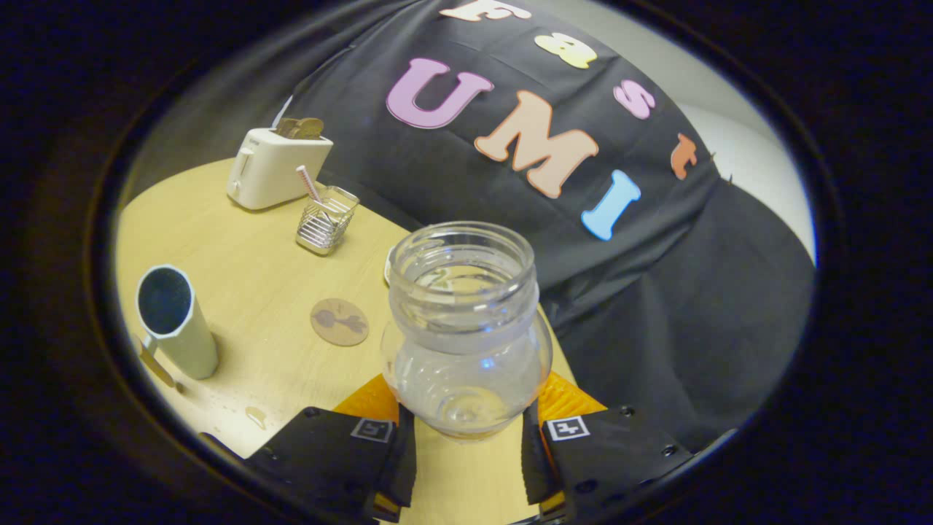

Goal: Take the bottle from table, then pour the juice into the cup, finally place the bottle on the coaster

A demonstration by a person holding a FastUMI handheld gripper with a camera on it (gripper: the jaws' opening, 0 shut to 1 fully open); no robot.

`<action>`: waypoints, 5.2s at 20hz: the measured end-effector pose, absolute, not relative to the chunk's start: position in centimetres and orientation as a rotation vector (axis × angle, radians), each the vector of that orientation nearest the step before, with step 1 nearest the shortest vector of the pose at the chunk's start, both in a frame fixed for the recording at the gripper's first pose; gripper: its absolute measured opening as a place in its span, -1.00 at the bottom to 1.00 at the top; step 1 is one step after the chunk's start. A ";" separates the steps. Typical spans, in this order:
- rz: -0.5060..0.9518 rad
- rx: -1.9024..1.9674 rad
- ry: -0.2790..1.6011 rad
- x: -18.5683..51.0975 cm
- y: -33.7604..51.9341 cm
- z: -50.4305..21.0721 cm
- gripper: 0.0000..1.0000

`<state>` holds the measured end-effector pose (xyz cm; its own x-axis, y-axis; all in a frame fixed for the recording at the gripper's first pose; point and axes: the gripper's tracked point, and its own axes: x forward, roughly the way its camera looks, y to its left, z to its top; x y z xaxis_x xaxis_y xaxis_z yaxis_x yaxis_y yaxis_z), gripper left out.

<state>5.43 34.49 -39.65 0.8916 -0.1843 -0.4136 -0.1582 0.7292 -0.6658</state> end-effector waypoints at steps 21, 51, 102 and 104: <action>0.116 -1.457 -0.076 7.0 46.1 -32.5 0.23; 0.145 -1.611 -0.243 8.5 49.9 -29.0 0.23; 0.152 -1.737 -0.560 10.7 53.5 -22.3 0.23; 0.158 -1.744 -0.571 10.6 53.7 -22.3 0.24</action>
